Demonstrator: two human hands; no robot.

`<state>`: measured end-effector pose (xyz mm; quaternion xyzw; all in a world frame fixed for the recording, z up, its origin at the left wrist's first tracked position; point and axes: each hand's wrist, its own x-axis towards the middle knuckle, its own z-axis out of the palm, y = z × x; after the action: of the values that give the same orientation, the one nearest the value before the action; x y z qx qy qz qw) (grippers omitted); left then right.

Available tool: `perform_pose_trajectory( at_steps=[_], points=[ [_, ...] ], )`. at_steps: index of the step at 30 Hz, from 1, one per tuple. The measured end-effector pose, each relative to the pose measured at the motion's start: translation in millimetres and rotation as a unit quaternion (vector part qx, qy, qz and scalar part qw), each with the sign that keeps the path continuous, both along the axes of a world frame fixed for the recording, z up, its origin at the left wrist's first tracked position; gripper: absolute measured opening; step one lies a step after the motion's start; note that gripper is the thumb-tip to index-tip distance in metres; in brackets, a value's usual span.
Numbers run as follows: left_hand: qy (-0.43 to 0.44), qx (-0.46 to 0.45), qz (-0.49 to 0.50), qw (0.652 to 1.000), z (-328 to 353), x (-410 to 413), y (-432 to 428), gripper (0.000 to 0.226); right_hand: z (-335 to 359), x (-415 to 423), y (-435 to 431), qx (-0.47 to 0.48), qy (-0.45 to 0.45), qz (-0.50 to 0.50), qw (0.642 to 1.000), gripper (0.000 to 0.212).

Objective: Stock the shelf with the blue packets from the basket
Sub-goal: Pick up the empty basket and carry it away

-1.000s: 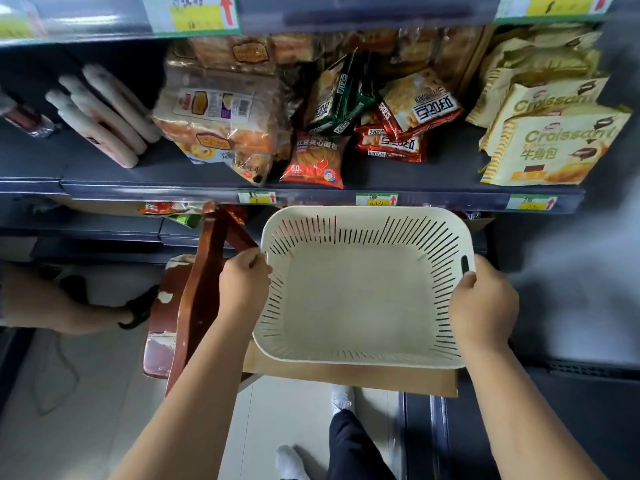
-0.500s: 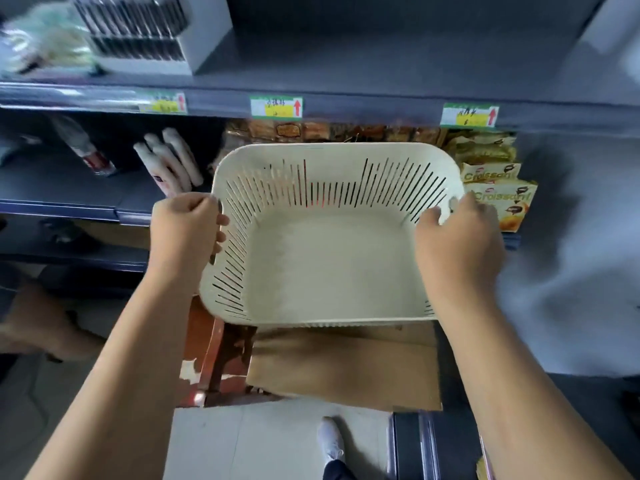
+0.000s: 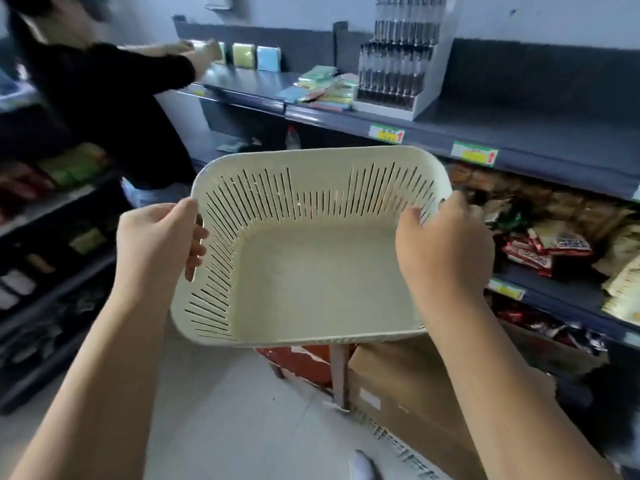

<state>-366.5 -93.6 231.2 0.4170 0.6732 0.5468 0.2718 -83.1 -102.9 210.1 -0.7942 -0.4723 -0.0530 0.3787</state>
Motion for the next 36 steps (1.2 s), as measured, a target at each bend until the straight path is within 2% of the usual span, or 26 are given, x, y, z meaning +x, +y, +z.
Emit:
perform_pose_trajectory(
  at_steps=[5,8,13,17,22,30,33,36],
  points=[
    [0.022,0.002,0.121,0.992,-4,-109,-66,0.039,-9,-120,6,-0.014,0.011,0.132,0.991,0.058],
    [0.025,-0.002,0.201,0.979,-11,-165,-106,0.040,-15,-184,10,-0.029,0.013,0.211,0.977,0.058],
    [0.021,-0.033,0.365,0.930,-34,-231,-192,0.033,-30,-291,-1,-0.063,0.003,0.373,0.926,0.062],
    [0.021,-0.069,0.493,0.867,-45,-254,-266,0.034,-43,-369,-23,-0.102,-0.006,0.502,0.859,0.063],
    [0.037,-0.125,0.608,0.783,-61,-242,-362,0.037,-65,-450,-75,-0.159,-0.020,0.636,0.755,0.065],
    [-0.050,-0.133,0.781,0.608,-90,-197,-522,0.032,-94,-528,-235,-0.201,-0.073,0.784,0.583,0.056],
    [-0.081,-0.120,0.825,0.546,-102,-183,-582,0.036,-102,-545,-302,-0.199,-0.099,0.814,0.536,0.060],
    [-0.107,-0.099,0.845,0.514,-107,-181,-635,0.035,-107,-562,-363,-0.197,-0.112,0.831,0.508,0.064]
  ],
)
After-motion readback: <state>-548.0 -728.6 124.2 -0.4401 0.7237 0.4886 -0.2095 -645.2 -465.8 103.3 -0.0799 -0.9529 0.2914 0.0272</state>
